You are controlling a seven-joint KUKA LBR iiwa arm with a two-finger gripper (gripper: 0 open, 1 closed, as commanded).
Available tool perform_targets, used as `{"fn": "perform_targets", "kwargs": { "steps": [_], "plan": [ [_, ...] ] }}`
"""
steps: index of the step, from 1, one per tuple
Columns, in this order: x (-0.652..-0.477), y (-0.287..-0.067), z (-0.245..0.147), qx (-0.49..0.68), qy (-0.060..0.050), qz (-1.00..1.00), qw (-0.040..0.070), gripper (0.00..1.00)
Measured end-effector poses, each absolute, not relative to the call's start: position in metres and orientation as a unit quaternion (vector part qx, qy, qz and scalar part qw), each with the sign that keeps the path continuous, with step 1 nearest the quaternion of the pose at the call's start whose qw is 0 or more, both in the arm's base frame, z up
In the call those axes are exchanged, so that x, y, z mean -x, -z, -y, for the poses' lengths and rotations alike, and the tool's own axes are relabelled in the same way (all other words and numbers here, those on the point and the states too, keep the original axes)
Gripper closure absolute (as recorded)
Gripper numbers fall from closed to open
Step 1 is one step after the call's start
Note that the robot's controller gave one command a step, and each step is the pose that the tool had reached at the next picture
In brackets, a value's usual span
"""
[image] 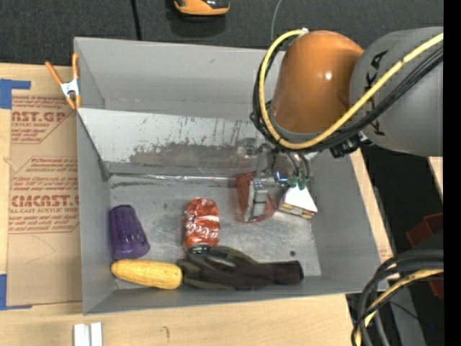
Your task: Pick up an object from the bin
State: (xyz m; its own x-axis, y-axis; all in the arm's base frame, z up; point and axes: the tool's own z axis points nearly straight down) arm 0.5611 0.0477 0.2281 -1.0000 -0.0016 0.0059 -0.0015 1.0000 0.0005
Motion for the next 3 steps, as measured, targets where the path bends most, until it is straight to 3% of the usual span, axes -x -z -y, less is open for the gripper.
{"fn": "perform_targets", "kwargs": {
  "steps": [1, 2, 3],
  "plan": [
    [-0.563, -0.233, -0.048, 0.0, 0.001, 1.0, -0.001, 0.0],
    [-0.56, -0.194, -0.055, 0.027, 0.001, 1.0, -0.005, 0.0],
    [-0.546, -0.165, -0.077, 0.106, 0.0, 0.994, 0.001, 0.0]
  ]
}}
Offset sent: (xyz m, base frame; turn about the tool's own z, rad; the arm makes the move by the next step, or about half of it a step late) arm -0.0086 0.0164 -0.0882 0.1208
